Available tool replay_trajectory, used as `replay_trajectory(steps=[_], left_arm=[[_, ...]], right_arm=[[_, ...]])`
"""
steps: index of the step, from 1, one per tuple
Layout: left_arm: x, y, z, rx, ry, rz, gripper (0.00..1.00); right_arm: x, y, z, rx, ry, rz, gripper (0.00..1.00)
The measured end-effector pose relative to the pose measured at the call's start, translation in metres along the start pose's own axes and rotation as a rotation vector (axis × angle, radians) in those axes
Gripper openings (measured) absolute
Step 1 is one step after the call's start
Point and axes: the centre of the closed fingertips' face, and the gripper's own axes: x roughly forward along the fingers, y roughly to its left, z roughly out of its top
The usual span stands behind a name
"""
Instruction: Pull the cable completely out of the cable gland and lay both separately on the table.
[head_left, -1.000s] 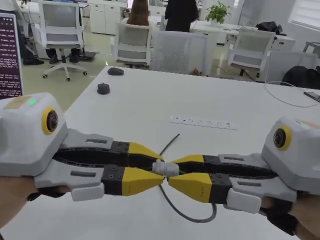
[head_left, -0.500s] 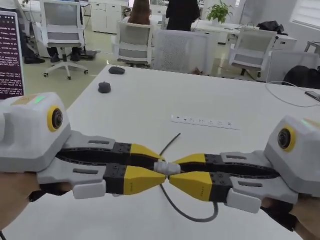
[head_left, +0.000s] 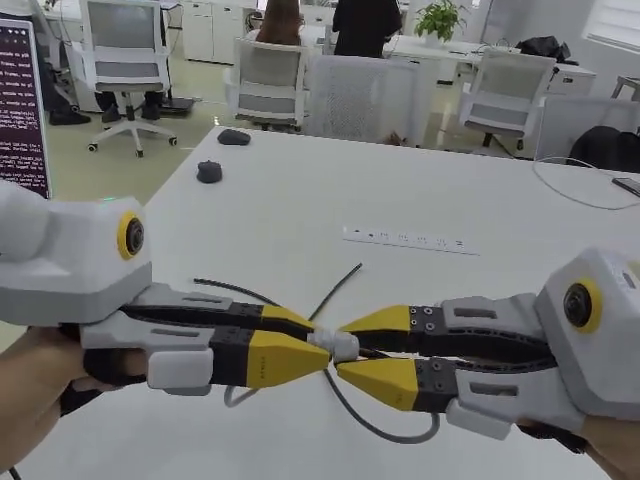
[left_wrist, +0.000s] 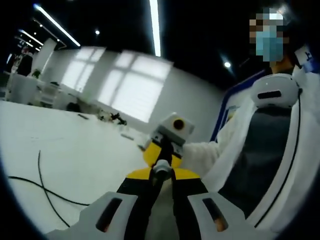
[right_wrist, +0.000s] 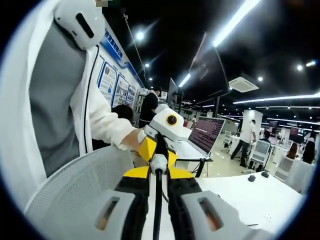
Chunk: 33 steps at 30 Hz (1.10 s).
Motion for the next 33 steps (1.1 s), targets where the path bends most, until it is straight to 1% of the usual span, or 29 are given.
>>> replay_trajectory(steps=[2, 4, 5, 6, 7, 8, 9, 10, 12, 13, 14, 15, 17, 18, 19, 20, 22, 23, 24, 25, 28, 31, 32, 33], left_arm=[[0.000, 0.000, -0.001, -0.003, -0.001, 0.004, 0.15], [0.000, 0.001, -0.002, 0.001, -0.003, 0.010, 0.15], [0.001, 0.001, -0.002, 0.006, -0.005, 0.014, 0.15], [0.001, 0.001, -0.002, 0.024, -0.005, 0.021, 0.15], [0.001, 0.003, -0.002, 0.073, -0.004, 0.032, 0.15], [0.000, 0.004, -0.001, 0.106, -0.003, 0.043, 0.15], [-0.001, 0.002, -0.001, 0.117, -0.003, 0.045, 0.15], [-0.001, 0.001, -0.001, 0.129, -0.005, 0.048, 0.15], [-0.003, 0.001, 0.001, 0.159, -0.012, 0.061, 0.15], [-0.003, 0.001, 0.001, 0.188, -0.012, 0.069, 0.15], [-0.003, -0.001, 0.000, 0.199, -0.010, 0.069, 0.15], [-0.002, -0.001, 0.000, 0.220, -0.011, 0.079, 0.15], [0.001, -0.003, -0.001, 0.235, -0.008, 0.082, 0.15], [0.002, -0.003, -0.002, 0.246, -0.007, 0.089, 0.15], [0.002, 0.001, 0.001, 0.286, -0.015, 0.110, 0.15], [0.002, 0.000, 0.001, 0.280, -0.014, 0.115, 0.15], [0.004, -0.002, 0.001, 0.282, -0.018, 0.114, 0.16], [0.005, -0.001, 0.002, 0.302, -0.020, 0.124, 0.16], [0.005, 0.000, 0.003, 0.351, -0.022, 0.138, 0.16], [0.006, 0.000, 0.004, 0.371, -0.030, 0.143, 0.16], [0.010, 0.000, 0.006, 0.339, -0.057, 0.142, 0.19], [0.018, 0.003, 0.004, 0.333, -0.064, 0.147, 0.33], [0.020, 0.004, 0.003, 0.333, -0.063, 0.150, 0.36], [0.023, 0.005, 0.003, 0.330, -0.066, 0.153, 0.35]], right_arm=[[-0.001, -0.001, -0.001, 0.010, 0.003, 0.001, 0.11], [-0.001, -0.003, -0.003, 0.039, 0.004, -0.002, 0.11], [-0.002, -0.003, -0.004, 0.102, 0.003, -0.004, 0.11], [-0.002, -0.004, -0.005, 0.165, 0.006, -0.004, 0.11], [-0.003, -0.006, -0.007, 0.264, 0.011, -0.001, 0.12], [-0.004, -0.008, -0.008, 0.281, 0.014, -0.004, 0.12], [-0.006, -0.012, -0.009, 0.243, 0.007, -0.017, 0.15], [-0.008, -0.013, -0.009, 0.237, 0.005, -0.027, 0.17], [-0.011, -0.012, -0.009, 0.258, 0.008, -0.015, 0.16], [-0.012, -0.011, -0.009, 0.262, 0.012, -0.007, 0.15], [-0.012, -0.011, -0.010, 0.260, 0.015, -0.003, 0.15], [-0.012, -0.010, -0.010, 0.256, 0.018, 0.002, 0.15], [-0.013, -0.008, -0.012, 0.254, 0.028, 0.019, 0.10], [-0.013, -0.007, -0.012, 0.241, 0.019, 0.030, 0.05], [-0.013, -0.007, -0.013, 0.247, 0.022, 0.033, 0.03], [-0.014, -0.008, -0.013, 0.242, 0.014, 0.031, 0.03], [-0.015, -0.007, -0.012, 0.260, 0.004, 0.043, 0.02], [-0.016, -0.008, -0.011, 0.258, 0.001, 0.042, 0.02], [-0.018, -0.009, -0.011, 0.255, -0.002, 0.041, 0.02], [-0.019, -0.009, -0.010, 0.260, -0.011, 0.051, 0.02], [-0.023, -0.009, -0.007, 0.264, -0.027, 0.064, 0.02], [-0.027, -0.009, -0.005, 0.260, -0.042, 0.074, 0.02], [-0.028, -0.009, -0.004, 0.259, -0.046, 0.078, 0.02], [-0.028, -0.009, -0.003, 0.258, -0.049, 0.080, 0.02]])
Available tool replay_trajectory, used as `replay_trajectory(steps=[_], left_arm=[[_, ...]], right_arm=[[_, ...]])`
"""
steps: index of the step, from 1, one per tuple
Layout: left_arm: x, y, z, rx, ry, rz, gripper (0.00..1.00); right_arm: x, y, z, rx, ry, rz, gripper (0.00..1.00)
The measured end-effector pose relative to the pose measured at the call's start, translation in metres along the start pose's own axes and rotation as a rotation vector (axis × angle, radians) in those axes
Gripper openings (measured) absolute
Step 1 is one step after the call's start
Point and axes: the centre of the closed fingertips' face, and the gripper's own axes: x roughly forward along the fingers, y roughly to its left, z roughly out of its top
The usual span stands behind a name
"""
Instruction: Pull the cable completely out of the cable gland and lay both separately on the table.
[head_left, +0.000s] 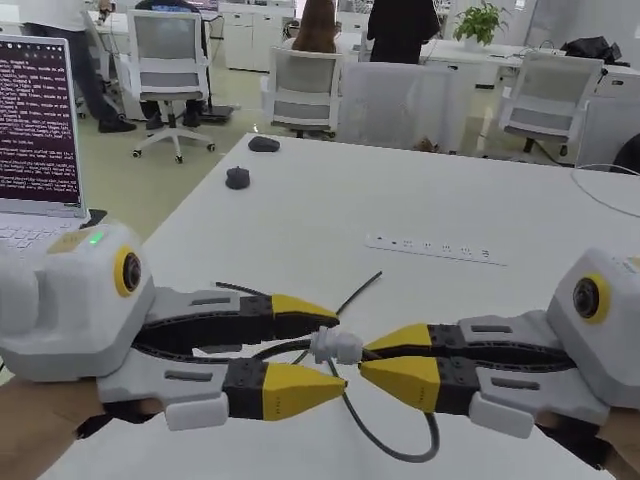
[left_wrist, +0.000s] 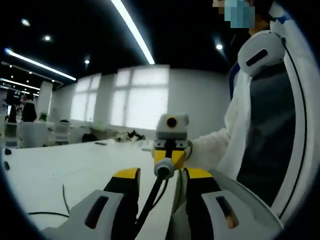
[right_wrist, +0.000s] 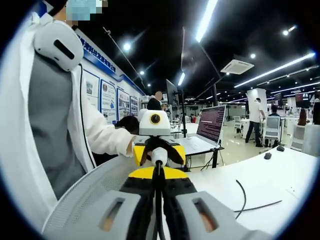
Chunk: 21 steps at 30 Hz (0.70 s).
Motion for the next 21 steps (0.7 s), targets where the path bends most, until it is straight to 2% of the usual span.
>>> replay_trajectory(steps=[2, 5, 6, 8, 13, 21], left_arm=[[0.005, -0.004, 0.000, -0.028, -0.010, -0.026, 0.29], [0.009, -0.003, -0.004, -0.028, -0.003, -0.015, 0.22], [0.009, -0.005, -0.005, -0.044, -0.008, -0.025, 0.20], [0.010, -0.009, -0.004, -0.036, -0.026, -0.035, 0.17], [0.009, -0.010, -0.003, -0.048, -0.036, -0.032, 0.16], [0.008, -0.008, -0.008, -0.086, -0.018, -0.026, 0.16]], right_arm=[[0.000, 0.001, 0.002, -0.006, -0.008, 0.009, 0.02], [0.000, 0.004, 0.001, -0.008, -0.004, 0.022, 0.02], [0.000, 0.004, 0.000, -0.011, 0.000, 0.020, 0.02], [-0.001, 0.003, -0.001, -0.003, 0.001, 0.022, 0.02], [0.000, 0.006, -0.002, 0.005, 0.001, 0.032, 0.02], [0.000, 0.006, -0.008, 0.014, 0.025, 0.028, 0.02]])
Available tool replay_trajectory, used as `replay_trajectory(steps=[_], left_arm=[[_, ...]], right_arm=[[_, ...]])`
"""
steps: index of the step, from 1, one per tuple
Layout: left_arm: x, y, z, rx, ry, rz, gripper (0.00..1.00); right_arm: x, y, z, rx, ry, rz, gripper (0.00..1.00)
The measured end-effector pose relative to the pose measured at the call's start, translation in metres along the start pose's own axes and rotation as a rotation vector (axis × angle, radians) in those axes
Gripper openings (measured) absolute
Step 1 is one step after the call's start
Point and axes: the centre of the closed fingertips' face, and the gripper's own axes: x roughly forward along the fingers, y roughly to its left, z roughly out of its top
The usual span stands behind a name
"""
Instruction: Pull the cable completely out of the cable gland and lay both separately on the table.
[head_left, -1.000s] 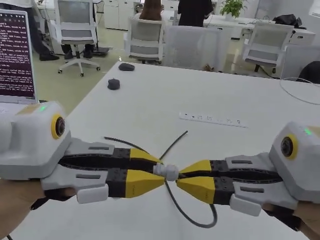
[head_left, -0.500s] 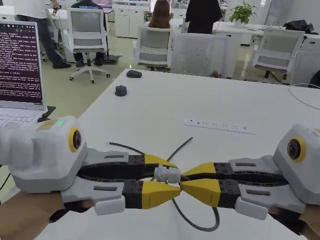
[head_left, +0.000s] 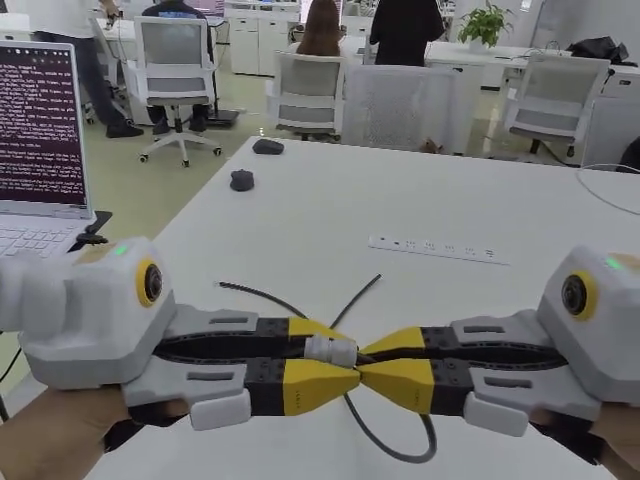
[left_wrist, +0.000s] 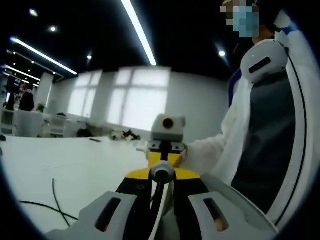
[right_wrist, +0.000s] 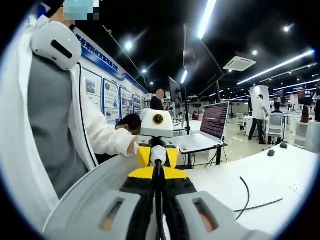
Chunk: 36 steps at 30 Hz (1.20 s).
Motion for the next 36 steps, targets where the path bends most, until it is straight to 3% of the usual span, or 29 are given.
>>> replay_trajectory(steps=[9, 25, 36], left_arm=[[-0.008, 0.008, 0.000, -0.008, -0.002, 0.035, 0.16], [-0.015, 0.015, -0.002, -0.031, 0.002, 0.064, 0.16], [-0.014, 0.015, -0.007, -0.035, 0.018, 0.071, 0.16]], right_arm=[[-0.018, -0.008, -0.012, 0.015, 0.026, -0.040, 0.02], [-0.054, -0.021, -0.056, 0.054, 0.139, -0.119, 0.02], [-0.050, -0.015, -0.063, 0.050, 0.185, -0.109, 0.03]])
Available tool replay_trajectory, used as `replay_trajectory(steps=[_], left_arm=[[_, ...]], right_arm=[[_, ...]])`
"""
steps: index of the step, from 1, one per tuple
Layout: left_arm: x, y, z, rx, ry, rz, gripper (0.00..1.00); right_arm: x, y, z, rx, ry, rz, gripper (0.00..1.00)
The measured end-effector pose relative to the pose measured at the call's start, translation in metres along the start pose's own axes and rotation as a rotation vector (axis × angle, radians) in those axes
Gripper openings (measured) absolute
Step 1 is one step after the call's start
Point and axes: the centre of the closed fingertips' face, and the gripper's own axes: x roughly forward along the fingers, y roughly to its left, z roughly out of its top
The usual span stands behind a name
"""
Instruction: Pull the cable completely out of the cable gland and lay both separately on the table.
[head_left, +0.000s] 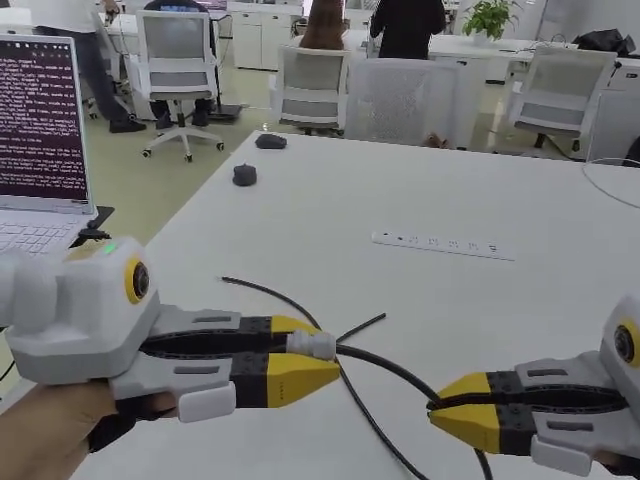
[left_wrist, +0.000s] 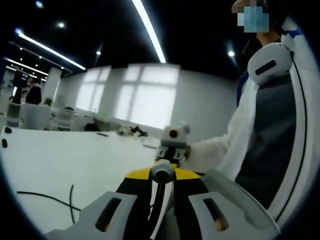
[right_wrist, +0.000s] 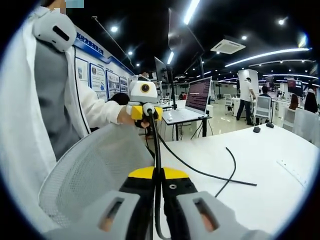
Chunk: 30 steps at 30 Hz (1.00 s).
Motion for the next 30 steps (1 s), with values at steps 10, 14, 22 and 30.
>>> replay_trajectory(steps=[10, 14, 22, 30], left_arm=[[0.004, -0.003, -0.008, 0.004, 0.031, -0.005, 0.16], [0.004, -0.004, -0.008, 0.001, 0.031, -0.009, 0.16], [0.003, -0.005, -0.005, 0.017, 0.018, -0.009, 0.16], [0.003, -0.006, -0.007, 0.032, 0.026, -0.011, 0.16]], right_arm=[[0.023, 0.009, 0.043, -0.047, -0.056, 0.050, 0.15], [0.035, 0.008, 0.048, -0.049, -0.054, 0.059, 0.21], [0.040, 0.009, 0.034, -0.057, -0.015, 0.080, 0.06], [0.041, 0.009, 0.032, -0.061, 0.001, 0.078, 0.02]])
